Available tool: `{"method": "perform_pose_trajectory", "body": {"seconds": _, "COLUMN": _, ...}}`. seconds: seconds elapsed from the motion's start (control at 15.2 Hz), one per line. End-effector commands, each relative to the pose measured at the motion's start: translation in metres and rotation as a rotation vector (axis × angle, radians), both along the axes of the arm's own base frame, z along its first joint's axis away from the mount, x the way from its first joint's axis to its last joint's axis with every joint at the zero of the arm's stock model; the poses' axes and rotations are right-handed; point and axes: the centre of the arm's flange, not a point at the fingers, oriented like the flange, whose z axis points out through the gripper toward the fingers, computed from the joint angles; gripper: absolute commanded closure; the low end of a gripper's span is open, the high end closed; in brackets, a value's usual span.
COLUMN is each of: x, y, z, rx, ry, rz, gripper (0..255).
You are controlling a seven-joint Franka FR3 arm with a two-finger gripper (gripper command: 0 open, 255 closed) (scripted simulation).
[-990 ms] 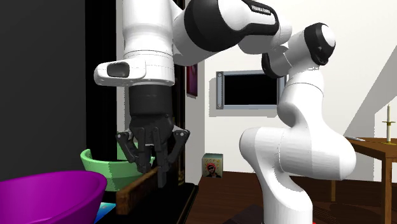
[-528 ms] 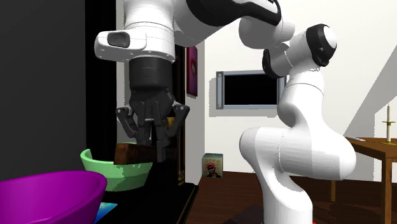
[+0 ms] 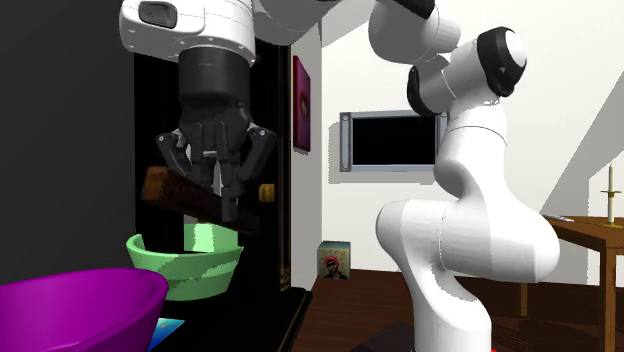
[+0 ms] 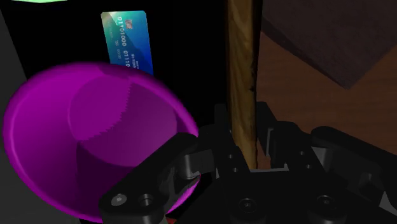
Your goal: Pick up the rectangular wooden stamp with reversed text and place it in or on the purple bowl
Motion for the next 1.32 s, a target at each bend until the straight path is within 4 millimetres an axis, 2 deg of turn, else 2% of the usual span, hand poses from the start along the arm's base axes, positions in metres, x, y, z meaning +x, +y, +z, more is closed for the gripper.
{"method": "perform_pose_trajectory", "body": {"seconds": 0.0, "x": 0.026, "y": -0.016, "z": 0.001, "rx": 0.008, "ry": -0.005, "rz": -0.023, "gripper": 255}}
{"method": "perform_pose_trajectory", "body": {"seconds": 0.66, "x": 0.15, "y": -0.051, "z": -0.001, "rx": 0.008, "ry": -0.005, "rz": -0.023, "gripper": 255}}
{"method": "perform_pose_trajectory", "body": {"seconds": 1.25, "x": 0.15, "y": -0.051, "z": -0.048, "rx": 0.008, "ry": -0.005, "rz": -0.023, "gripper": 255}}
